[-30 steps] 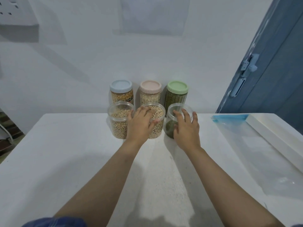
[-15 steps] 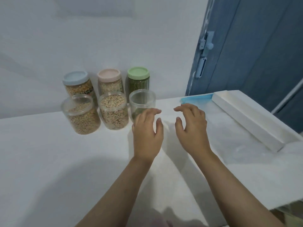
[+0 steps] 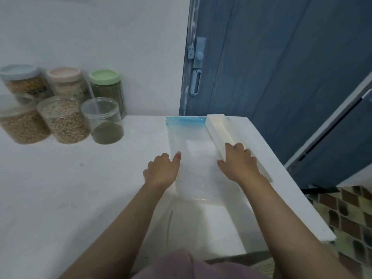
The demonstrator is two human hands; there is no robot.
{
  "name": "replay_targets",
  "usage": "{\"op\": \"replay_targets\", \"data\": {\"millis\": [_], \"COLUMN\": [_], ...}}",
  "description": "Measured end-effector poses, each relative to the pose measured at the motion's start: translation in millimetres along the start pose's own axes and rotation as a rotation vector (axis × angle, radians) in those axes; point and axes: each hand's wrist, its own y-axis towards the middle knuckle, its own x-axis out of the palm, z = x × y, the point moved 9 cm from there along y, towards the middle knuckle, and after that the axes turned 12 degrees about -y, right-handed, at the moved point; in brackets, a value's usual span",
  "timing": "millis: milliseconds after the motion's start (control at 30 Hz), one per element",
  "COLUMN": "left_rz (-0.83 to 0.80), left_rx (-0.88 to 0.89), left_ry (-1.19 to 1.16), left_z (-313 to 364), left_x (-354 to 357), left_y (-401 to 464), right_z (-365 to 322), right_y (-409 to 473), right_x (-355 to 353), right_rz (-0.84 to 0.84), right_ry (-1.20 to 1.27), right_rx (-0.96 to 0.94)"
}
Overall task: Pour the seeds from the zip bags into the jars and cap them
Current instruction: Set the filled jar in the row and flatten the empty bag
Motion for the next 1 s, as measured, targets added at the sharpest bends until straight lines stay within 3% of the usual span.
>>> {"op": "replay_targets", "data": {"millis": [200, 367, 567, 767, 1000], "left_rz": [0.032, 0.094, 0.122, 0.118, 0.112], "left_rx": [-0.04, 0.027, 0.095, 0.15, 0.224], "left_ry": [0.091, -0.037, -0.168, 0.016, -0.1], "left_z": [17, 32, 37, 37, 35], "left_x": [15, 27, 32, 37, 31], "left_y": [-6, -13, -20, -19, -14], "right_z": [17, 21, 23, 22, 21], "right_y": [-3, -1, 2, 1, 5], "right_x": [21, 33, 40, 41, 23], "right_rz": [0.055, 0.104, 0.123, 0.132, 0.142], "right_ry": [0.182, 0.275, 0.3, 0.321, 0.274], "right_rx": [-0.079, -0.095, -0.109, -0.118, -0.147]}}
